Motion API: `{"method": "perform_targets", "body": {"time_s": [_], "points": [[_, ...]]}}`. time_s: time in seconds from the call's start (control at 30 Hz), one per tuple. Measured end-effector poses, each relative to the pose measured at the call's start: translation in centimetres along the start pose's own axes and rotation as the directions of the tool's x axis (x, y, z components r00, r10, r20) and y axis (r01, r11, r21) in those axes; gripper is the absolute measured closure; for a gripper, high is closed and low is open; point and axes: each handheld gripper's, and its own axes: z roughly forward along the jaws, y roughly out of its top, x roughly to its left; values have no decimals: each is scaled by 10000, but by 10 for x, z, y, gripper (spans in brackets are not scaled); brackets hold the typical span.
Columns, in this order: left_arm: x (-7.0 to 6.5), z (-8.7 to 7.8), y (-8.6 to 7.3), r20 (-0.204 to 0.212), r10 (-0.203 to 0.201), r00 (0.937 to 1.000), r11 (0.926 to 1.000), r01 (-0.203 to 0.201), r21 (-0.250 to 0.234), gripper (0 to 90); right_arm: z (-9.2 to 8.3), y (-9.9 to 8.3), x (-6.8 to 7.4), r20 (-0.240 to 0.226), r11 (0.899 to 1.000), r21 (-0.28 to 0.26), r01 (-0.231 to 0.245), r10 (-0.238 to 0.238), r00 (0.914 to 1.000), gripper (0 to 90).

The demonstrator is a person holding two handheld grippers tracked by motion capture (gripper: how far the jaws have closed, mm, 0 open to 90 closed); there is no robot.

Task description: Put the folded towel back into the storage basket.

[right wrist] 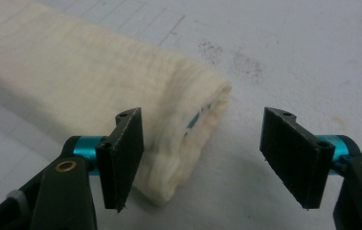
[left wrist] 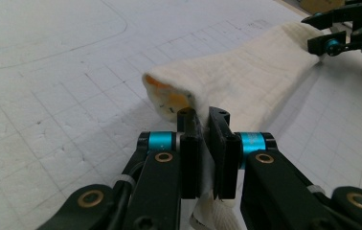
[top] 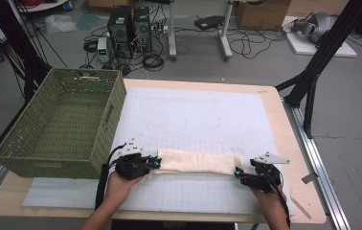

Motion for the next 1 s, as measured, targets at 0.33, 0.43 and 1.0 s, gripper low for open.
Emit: {"method": "perform_targets", "body": {"time_s": [0.33, 0.43, 1.0], "points": [[0, 0, -1, -128, 216, 9997, 9997, -214, 134, 835, -1, 1, 4, -1179, 9997, 165, -200, 218, 9928, 769], [0, 0, -1, -106, 215, 9997, 9997, -214, 84, 835, -1, 2, 4, -1320, 9996, 236, -157, 187, 9911, 799], [-2, -20, 9, 15, 376, 9993, 9954, -373, -883, 835, -18, 10, 0, -1728, 9919, -1217, 353, -562, 9833, 808]]}}
